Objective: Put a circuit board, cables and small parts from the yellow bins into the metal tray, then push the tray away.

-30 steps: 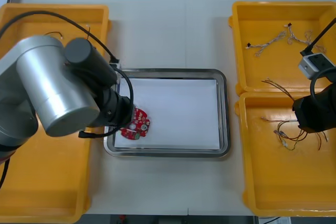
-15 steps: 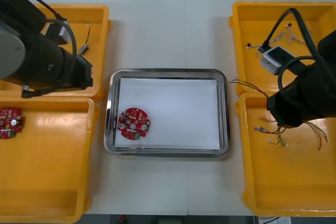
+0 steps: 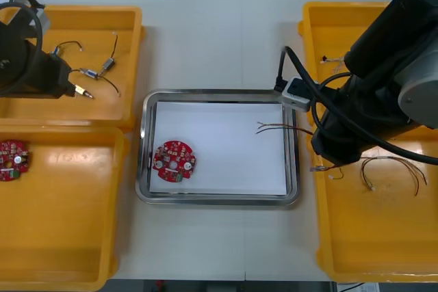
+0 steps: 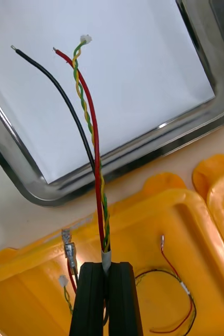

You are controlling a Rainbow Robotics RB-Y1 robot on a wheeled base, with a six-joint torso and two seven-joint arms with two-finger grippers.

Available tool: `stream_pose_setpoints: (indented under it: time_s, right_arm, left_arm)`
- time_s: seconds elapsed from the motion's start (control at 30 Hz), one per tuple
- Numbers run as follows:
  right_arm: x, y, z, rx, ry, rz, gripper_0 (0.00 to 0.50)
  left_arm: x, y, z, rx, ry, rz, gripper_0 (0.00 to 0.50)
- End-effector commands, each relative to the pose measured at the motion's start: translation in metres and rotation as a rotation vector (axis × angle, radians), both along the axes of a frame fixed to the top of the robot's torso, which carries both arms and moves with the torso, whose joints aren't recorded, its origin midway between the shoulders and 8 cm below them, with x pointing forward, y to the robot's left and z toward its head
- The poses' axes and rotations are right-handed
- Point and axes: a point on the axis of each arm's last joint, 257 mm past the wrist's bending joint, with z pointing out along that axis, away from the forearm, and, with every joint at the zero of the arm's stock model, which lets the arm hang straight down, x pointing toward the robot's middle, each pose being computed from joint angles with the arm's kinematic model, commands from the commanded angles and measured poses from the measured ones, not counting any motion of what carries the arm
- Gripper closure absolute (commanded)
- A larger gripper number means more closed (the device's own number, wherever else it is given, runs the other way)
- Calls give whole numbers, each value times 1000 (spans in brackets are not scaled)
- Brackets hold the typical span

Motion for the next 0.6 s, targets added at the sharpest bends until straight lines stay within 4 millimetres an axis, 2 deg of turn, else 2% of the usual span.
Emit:
stream_pose_setpoints:
  time_s: [0.03,0.2,0.27,0.6]
  right_arm:
    - [9,37,9,-22,-28,244,500]
    - [16,57,-2,-90,-36,426,500]
    - [20,64,-7,-118,-47,494,500]
    - [25,80,-38,-189,-98,600,500]
  left_arm:
    - [11,54,34,53,-43,77,0]
    - [15,85,27,36,-11,160,0]
    - [23,95,25,27,-17,188,0]
    - [46,114,21,-36,-13,263,0]
